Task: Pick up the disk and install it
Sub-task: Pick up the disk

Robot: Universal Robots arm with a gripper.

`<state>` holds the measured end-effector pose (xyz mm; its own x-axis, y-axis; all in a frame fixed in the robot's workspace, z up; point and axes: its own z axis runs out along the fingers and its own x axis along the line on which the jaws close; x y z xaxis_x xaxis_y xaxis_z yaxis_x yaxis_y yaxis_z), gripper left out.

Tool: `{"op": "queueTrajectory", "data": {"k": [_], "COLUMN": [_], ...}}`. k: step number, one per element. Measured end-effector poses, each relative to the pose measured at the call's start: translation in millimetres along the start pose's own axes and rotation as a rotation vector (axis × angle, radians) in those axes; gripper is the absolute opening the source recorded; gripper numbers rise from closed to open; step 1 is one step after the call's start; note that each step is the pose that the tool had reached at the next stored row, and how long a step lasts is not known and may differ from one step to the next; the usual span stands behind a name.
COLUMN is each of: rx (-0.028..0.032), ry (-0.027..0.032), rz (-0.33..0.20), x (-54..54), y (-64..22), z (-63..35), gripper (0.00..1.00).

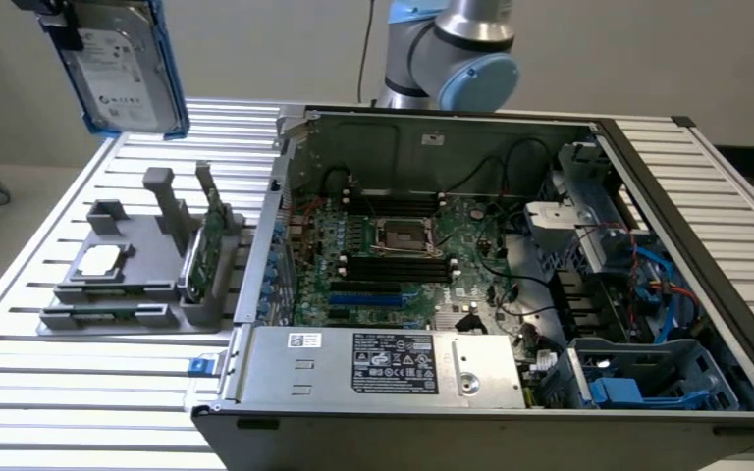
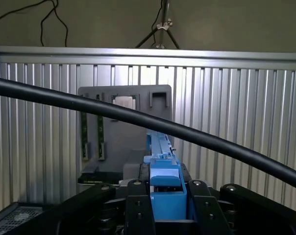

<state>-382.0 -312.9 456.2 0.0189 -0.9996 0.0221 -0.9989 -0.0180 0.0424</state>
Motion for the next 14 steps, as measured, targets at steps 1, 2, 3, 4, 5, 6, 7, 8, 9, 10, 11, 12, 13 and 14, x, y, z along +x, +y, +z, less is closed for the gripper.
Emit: {"op": "queueTrajectory", "data": {"k": [1,2,3,4,5,6,7,8,9,10,11,12,13,14], "rx": [-0.0011,-0.0025,-0.0040,-0.0051,-0.0063,-0.0074,-0.0080,-0.0086,-0.0094,-0.0098,-0.0101,-0.0103,-0.0105,-0.0109], "ry": [-0.0004,-0.0009,-0.0015,-0.0023,-0.0033,-0.0050,-0.0072,-0.0095,-0.0115,-0.0139,-0.0164,-0.0190,-0.0215,-0.0239], "rz": [0.000,0.000,0.000,0.000,0.000,0.000,-0.001,-0.001,-0.001,-0.001,-0.001,-0.001,-0.001,-0.001], "x": [1.2,2.4,3.6,4.8,5.8,6.8,7.7,8.8,9.7,10.6,11.6,12.5,13.5,14.5], "y": [-3.1,-6.2,-9.3,-12.2,-14.9,-17.8,-20.8,-24.2,-27.4,-30.9,-34.5,-38.2,-42.0,-45.9], "z": [-4.6,-9.2,-14.1,-18.7,-22.9,-26.8,-30.3,-33.9,-37.4,-40.6,-42.8,-44.5,-45.6,-46.7], "gripper": [0.33,0.33,0.33,0.33,0.33,0.33,0.33,0.33,0.33,0.33,0.33,0.33,0.33,0.33]}}
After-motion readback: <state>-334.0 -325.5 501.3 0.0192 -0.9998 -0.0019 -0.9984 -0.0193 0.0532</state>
